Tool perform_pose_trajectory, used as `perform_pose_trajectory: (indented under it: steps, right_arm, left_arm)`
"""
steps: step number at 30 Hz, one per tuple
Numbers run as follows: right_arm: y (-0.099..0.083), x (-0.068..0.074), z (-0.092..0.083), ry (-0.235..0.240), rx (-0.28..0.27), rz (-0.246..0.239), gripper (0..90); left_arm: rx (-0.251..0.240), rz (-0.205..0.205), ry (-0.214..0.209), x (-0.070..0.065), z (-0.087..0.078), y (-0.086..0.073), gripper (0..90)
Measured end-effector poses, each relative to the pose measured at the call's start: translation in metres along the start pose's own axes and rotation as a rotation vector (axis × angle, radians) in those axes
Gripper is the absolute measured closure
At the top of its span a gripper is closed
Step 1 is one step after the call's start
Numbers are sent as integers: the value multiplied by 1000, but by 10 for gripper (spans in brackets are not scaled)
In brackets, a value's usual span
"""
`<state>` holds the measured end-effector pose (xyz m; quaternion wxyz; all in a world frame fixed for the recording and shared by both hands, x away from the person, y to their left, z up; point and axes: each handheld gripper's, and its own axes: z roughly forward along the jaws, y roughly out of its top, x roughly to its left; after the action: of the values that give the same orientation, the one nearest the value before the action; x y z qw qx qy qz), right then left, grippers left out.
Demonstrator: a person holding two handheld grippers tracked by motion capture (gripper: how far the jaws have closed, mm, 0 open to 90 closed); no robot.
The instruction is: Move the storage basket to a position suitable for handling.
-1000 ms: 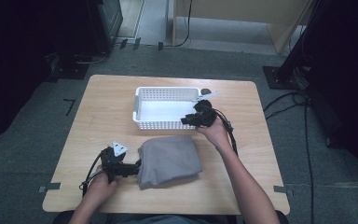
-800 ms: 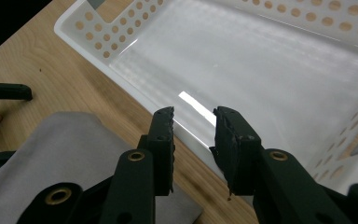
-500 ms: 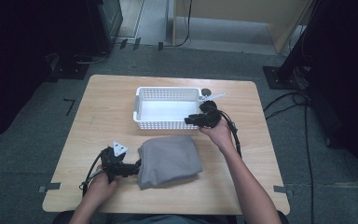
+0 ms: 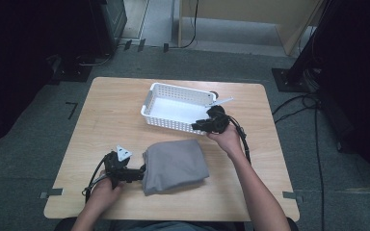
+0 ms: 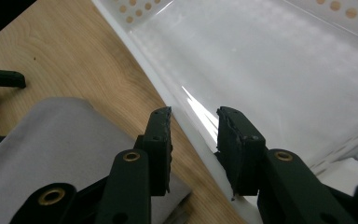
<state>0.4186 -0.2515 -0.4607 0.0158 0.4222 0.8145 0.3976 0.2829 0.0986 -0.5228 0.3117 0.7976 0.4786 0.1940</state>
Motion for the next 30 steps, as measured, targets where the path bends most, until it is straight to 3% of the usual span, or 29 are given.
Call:
perform_pose_trajectory:
  steps: [3, 7, 9, 11, 14, 17, 18, 20, 30]
  right_arm:
    - [0, -2, -3, -19, 15, -21, 617]
    - [-1, -7, -15, 4, -36, 14, 646]
    - [1, -11, -24, -4, -76, 52, 717]
    - [2, -13, -31, -44, -87, 75, 811]
    - [2, -17, -32, -78, -62, 97, 863]
    - [1, -21, -27, -80, -44, 101, 897]
    - [1, -21, -27, -80, -44, 101, 897]
    - [2, -23, -26, -126, -27, 82, 900]
    - [1, -41, -26, -155, -28, 100, 900]
  left_arm:
    - [0, 0, 0, 0, 0, 0, 0]
    - [0, 0, 0, 0, 0, 0, 0]
    - [0, 0, 0, 0, 0, 0, 0]
    - [0, 0, 0, 0, 0, 0, 0]
    - [0, 0, 0, 0, 0, 0, 0]
    - [0, 0, 0, 0, 0, 0, 0]
    - [0, 0, 0, 0, 0, 0, 0]
    - [0, 0, 0, 0, 0, 0, 0]
    - [0, 0, 0, 0, 0, 0, 0]
